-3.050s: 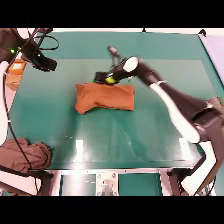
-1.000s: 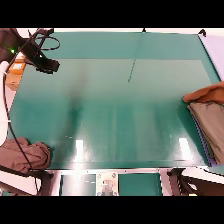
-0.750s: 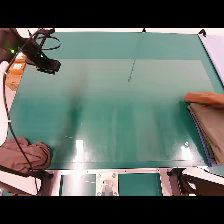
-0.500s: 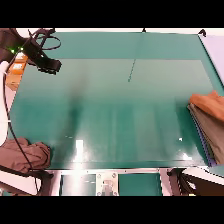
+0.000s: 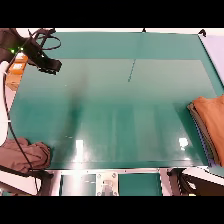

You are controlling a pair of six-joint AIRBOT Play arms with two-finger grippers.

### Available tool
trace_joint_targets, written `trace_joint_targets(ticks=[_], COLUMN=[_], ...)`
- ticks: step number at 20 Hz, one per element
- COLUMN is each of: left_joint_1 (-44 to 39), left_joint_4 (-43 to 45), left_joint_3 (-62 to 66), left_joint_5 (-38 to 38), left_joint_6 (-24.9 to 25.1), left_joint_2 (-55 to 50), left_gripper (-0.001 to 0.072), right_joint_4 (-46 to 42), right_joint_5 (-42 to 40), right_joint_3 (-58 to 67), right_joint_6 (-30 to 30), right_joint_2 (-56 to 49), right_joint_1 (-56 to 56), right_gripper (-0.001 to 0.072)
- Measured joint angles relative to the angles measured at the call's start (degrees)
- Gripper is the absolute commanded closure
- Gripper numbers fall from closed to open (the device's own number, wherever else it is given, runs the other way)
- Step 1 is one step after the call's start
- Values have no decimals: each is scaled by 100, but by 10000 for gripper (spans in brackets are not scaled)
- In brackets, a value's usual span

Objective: Fold the shirts.

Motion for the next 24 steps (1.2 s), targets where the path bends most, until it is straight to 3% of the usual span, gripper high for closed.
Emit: trace_joint_targets(ticks=[7, 10, 17, 24], left_joint_1=[0, 0, -11, -11], left_joint_4=[-599, -872, -1338, -1429], left_joint_3=[-345, -1547, -5344, -6269], left_joint_5=[-101, 66, 859, 1080], left_joint_6=[-205, -328, -529, -586], left_joint_2=[345, 1172, 3713, 4352], left_gripper=[687, 687, 685, 685], right_joint_4=[1311, 1547, 1735, 1873], right_joint_5=[-955, -1279, -2264, -2656], right_joint_3=[472, 46, -2461, -3086], right_joint_6=[-184, -308, -184, -48], right_joint_2=[170, 542, 2070, 2415], right_joint_1=[2127, 3351, 6092, 7420], right_gripper=[699, 699, 698, 698])
